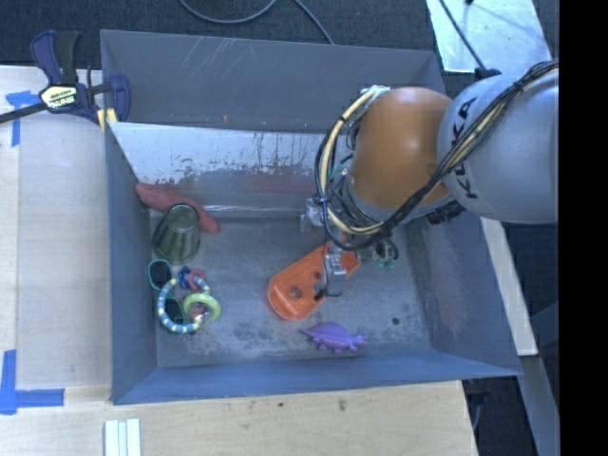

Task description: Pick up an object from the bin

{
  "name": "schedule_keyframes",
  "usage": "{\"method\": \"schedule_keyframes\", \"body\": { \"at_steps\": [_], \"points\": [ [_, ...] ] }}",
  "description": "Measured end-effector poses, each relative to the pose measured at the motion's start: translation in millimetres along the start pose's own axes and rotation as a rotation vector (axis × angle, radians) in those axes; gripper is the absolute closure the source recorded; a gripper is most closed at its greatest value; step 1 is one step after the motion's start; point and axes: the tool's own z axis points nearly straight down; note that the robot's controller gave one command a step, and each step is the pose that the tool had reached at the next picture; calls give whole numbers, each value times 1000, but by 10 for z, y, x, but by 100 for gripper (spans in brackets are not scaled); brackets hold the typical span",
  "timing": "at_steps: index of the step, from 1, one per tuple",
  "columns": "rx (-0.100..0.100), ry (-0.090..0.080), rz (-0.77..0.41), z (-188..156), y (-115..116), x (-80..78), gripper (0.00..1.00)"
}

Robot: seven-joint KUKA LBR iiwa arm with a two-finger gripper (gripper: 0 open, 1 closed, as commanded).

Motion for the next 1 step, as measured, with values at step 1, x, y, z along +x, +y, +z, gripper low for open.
{"method": "schedule_keyframes", "body": {
  "at_steps": [1],
  "points": [
    [-1,3,-278,527,-54,4,100]
  ]
}}
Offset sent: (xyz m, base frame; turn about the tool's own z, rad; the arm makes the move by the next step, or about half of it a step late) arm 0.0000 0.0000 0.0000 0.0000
